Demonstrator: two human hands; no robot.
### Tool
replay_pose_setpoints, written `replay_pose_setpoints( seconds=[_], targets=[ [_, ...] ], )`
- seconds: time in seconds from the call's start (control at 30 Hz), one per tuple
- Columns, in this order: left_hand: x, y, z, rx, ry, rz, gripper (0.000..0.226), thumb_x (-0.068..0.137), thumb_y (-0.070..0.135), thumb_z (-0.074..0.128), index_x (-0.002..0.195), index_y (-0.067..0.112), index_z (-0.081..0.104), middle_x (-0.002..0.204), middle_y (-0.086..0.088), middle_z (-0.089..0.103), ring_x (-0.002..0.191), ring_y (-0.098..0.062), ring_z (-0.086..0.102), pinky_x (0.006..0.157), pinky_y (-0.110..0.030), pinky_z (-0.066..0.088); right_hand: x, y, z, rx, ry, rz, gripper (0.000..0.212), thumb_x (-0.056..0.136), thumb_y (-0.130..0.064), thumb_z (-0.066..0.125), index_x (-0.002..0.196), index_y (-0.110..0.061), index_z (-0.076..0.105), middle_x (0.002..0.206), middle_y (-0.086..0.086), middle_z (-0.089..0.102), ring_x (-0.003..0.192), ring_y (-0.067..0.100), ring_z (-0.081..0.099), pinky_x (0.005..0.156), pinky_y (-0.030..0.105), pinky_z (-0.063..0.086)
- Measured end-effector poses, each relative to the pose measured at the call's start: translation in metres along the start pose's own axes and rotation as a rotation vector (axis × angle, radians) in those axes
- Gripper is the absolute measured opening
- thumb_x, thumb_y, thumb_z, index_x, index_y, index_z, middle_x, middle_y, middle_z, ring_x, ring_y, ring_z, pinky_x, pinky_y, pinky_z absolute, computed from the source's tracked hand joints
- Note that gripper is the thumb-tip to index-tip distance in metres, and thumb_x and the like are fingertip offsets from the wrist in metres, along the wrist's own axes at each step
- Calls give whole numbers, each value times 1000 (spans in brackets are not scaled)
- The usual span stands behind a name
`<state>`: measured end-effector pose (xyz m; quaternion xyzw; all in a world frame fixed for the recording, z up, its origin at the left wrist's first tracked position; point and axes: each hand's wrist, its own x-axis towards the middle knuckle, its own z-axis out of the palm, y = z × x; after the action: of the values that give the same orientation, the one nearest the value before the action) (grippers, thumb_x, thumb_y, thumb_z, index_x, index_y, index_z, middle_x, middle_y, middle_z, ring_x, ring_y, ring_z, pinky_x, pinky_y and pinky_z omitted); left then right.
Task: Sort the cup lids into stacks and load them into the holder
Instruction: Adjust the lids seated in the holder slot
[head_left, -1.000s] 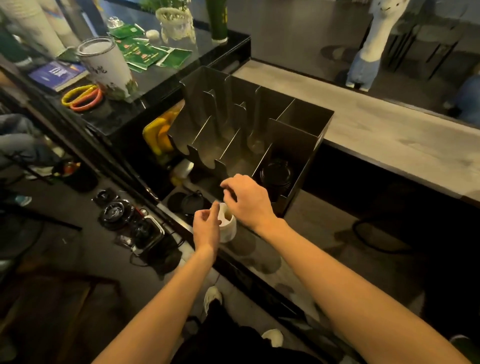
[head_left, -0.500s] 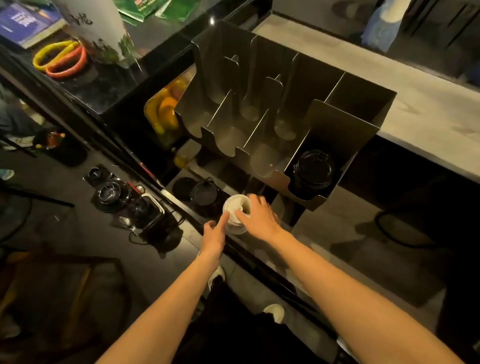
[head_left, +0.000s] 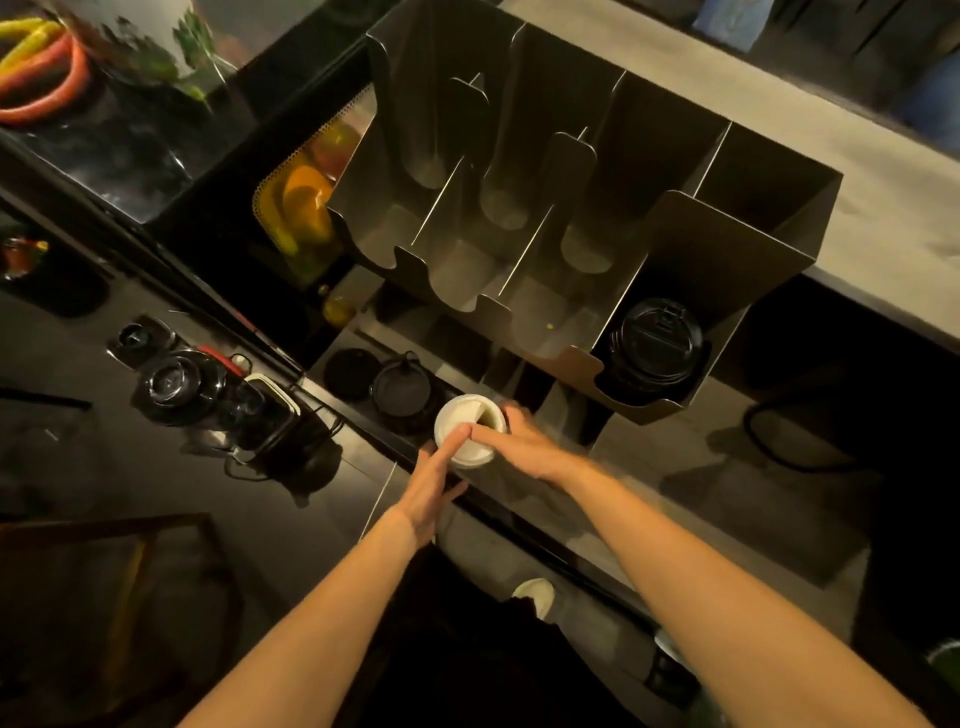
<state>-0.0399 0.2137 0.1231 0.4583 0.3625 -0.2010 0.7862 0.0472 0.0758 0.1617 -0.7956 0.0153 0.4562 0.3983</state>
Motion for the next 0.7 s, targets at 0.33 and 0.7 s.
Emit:
replay_pose_setpoints(
  seconds=[0.33,0.7],
  targets=[
    [-25,-17,2,-25,61,90,105,56,73,79,142,20,48,134,-3,62,126,-20,57,116,-45,40,-25,27,15,126,-34,-15,81,73,-85,59,136,-47,25,136,-1,51,124,21,50,110,46,41],
    [-66,5,40,9,114,417,94,69,86,66,140,26,57,137,-4,63,127,-21,60,109,-48,49,-91,-35,-20,-67,3,-342,55,97,-57,53,145,-43,30,125,-12,47,115,9,48,91,26,42]
  ],
)
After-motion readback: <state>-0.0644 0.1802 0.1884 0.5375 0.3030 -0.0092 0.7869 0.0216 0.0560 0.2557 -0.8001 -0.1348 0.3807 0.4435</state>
